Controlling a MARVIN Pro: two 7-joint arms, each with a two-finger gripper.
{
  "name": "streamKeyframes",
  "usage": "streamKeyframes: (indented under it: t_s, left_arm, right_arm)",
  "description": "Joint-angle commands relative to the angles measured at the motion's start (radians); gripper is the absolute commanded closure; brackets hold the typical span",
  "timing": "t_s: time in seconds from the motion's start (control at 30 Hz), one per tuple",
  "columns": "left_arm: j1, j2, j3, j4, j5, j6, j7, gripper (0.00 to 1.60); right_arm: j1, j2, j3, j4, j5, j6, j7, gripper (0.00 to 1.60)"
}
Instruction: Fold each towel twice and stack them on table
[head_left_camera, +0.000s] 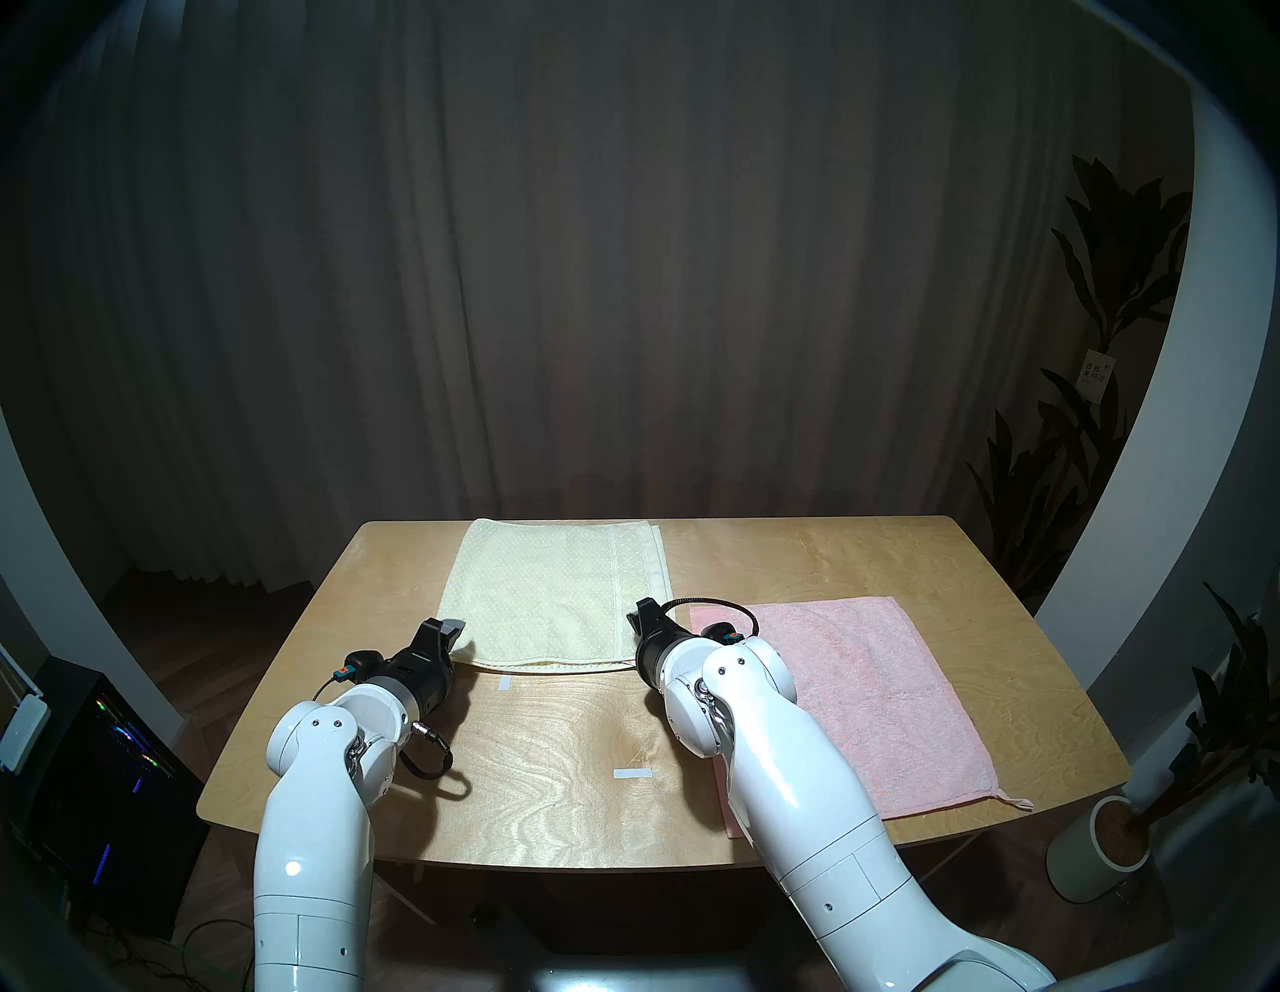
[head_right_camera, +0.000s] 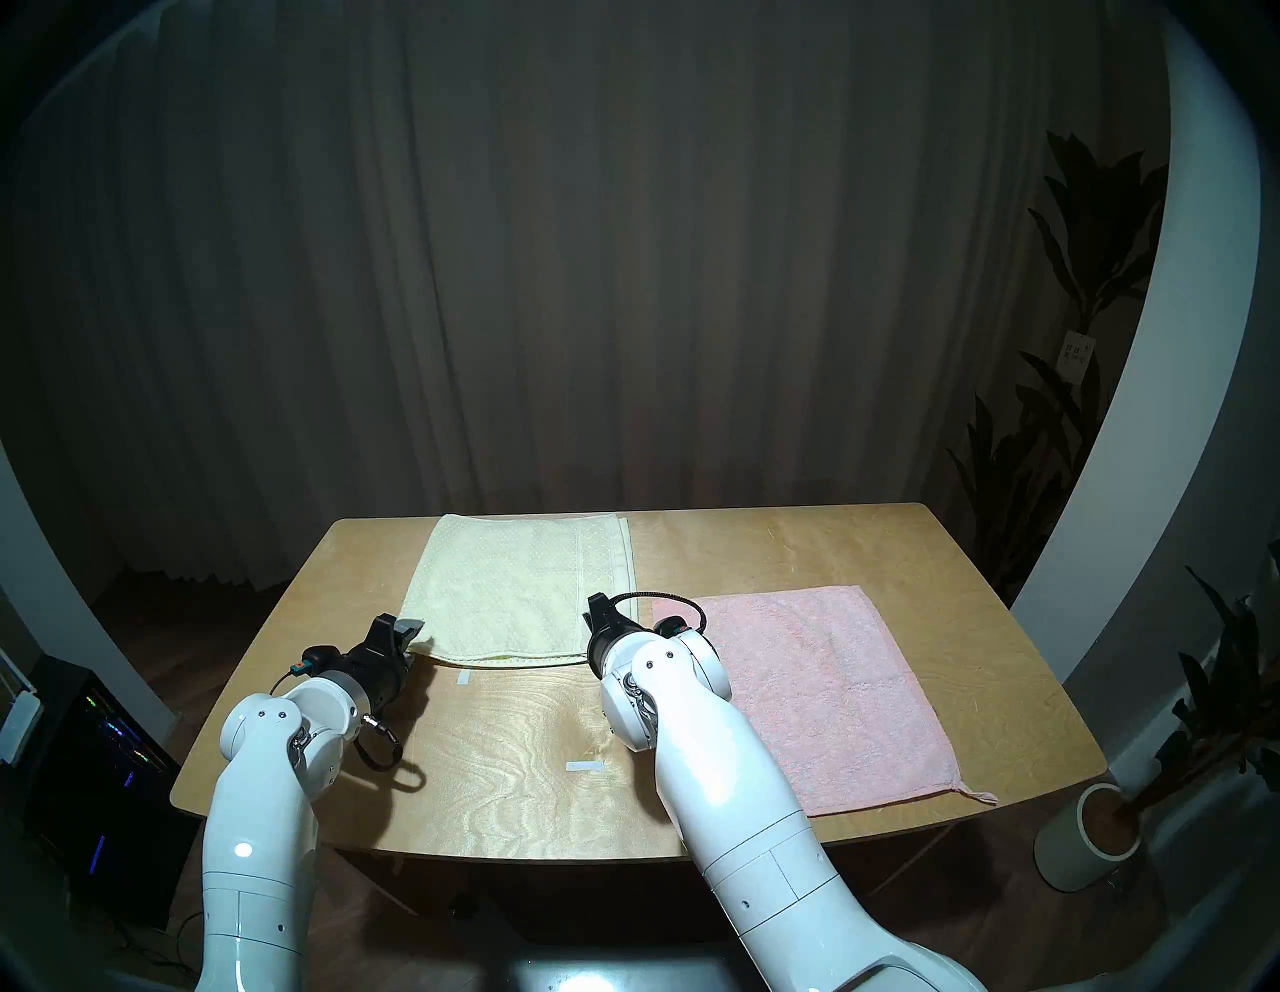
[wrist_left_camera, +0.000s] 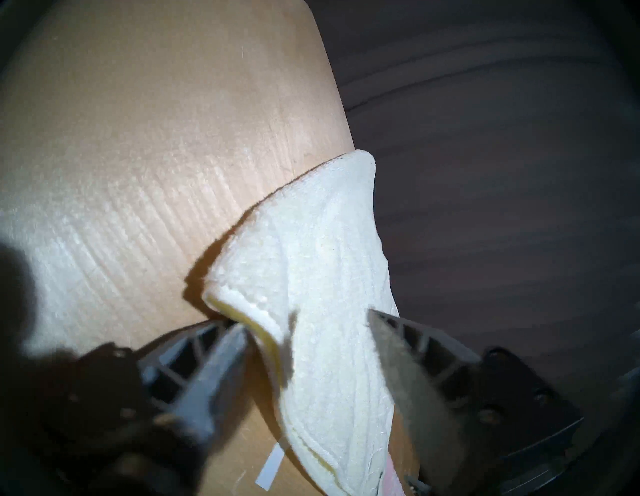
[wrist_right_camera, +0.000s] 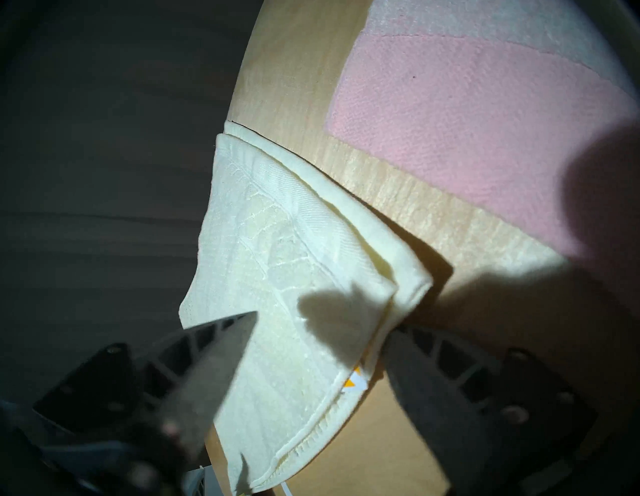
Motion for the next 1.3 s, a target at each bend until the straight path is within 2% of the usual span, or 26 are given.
streamKeyframes:
  t_s: [0.0, 0.07, 0.1, 0.17, 0.2, 0.27, 0.83, 1.03, 1.27]
  left_arm:
    - [0.010, -0.004, -0.005, 0.025, 0.003, -0.004, 0.025, 1.19]
    - [0.013, -0.004, -0.005, 0.026, 0.003, -0.005, 0.023, 1.20]
    - [0.013, -0.004, -0.005, 0.026, 0.003, -0.005, 0.023, 1.40]
    - [0.015, -0.004, -0.004, 0.025, 0.002, -0.004, 0.022, 1.60]
    - [0.017, -0.004, -0.004, 0.023, 0.000, 0.000, 0.022, 1.60]
    - [0.024, -0.006, 0.000, 0.013, -0.001, 0.005, 0.027, 1.60]
    - [0.181, -0.035, -0.011, -0.184, -0.034, 0.064, 0.080, 1.60]
    - [0.242, -0.045, -0.030, -0.258, -0.047, 0.078, 0.105, 1.60]
    - [0.296, -0.050, -0.062, -0.319, -0.063, 0.094, 0.119, 1.60]
  right_arm:
    - [0.007, -0.011, 0.000, 0.012, 0.002, -0.008, 0.007, 0.92]
    - [0.008, -0.011, 0.001, 0.017, 0.003, -0.009, 0.007, 1.00]
    - [0.008, -0.011, 0.001, 0.018, 0.002, -0.010, 0.007, 1.15]
    - [0.008, -0.010, 0.002, 0.017, 0.003, -0.012, 0.007, 1.31]
    - [0.007, -0.008, 0.002, 0.015, 0.003, -0.012, 0.007, 1.36]
    - [0.002, -0.004, 0.003, 0.004, 0.004, -0.011, 0.004, 1.60]
    - [-0.110, 0.108, 0.008, -0.214, 0.044, 0.087, -0.064, 1.60]
    - [-0.150, 0.159, -0.003, -0.287, 0.066, 0.156, -0.109, 1.60]
    - [-0.171, 0.209, 0.004, -0.348, 0.098, 0.226, -0.113, 1.60]
